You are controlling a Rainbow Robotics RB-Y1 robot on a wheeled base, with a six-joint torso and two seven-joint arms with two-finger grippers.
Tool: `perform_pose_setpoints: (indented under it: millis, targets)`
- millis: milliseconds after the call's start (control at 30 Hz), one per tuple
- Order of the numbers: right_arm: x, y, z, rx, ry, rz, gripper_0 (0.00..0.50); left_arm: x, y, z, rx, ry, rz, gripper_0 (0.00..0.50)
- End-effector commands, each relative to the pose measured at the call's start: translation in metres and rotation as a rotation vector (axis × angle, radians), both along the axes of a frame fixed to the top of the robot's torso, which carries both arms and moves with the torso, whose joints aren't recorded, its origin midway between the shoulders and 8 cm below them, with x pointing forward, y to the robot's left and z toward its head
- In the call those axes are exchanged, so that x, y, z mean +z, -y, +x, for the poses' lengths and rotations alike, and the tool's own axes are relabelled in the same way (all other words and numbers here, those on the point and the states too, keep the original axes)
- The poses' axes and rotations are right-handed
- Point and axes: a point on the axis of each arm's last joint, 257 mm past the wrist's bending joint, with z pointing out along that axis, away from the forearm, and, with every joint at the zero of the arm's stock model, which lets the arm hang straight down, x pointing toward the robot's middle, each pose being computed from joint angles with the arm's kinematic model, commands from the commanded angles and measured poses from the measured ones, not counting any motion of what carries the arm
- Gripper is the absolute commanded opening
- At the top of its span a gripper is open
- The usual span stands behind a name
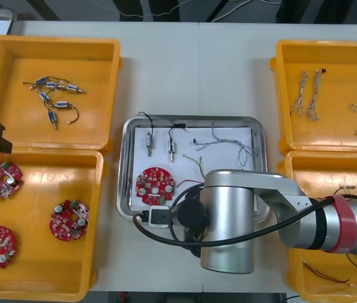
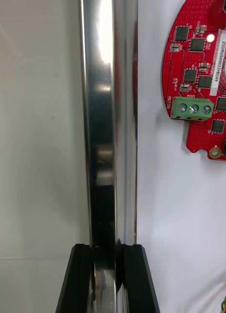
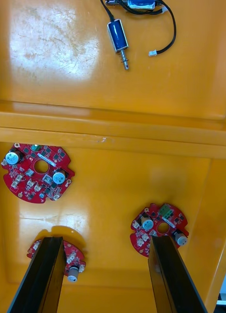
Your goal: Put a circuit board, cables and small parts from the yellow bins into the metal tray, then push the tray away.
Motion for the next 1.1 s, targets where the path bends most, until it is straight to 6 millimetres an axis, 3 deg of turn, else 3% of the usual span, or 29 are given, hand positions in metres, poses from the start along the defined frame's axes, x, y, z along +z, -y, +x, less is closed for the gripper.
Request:
perform_pose_setpoints:
  millis: [33, 533, 1100]
  targets:
    - [0.02, -0.004, 0.015, 0.071, 0.065, -0.015, 0.011, 0.004, 0.0, -0.003, -0.056, 0.019, 0.031, 0.5]
    - [0.043, 0.008, 0.047, 0.077, 0.1, -0.071, 0.002, 0.004, 0.0, -0.003, -0.056, 0.019, 0.031, 0.5]
    - [0.045, 0.017, 0.084, 0.001, 0.047, -0.106, 0.0, 0.004, 0.0, -0.003, -0.056, 0.019, 0.031, 0.5]
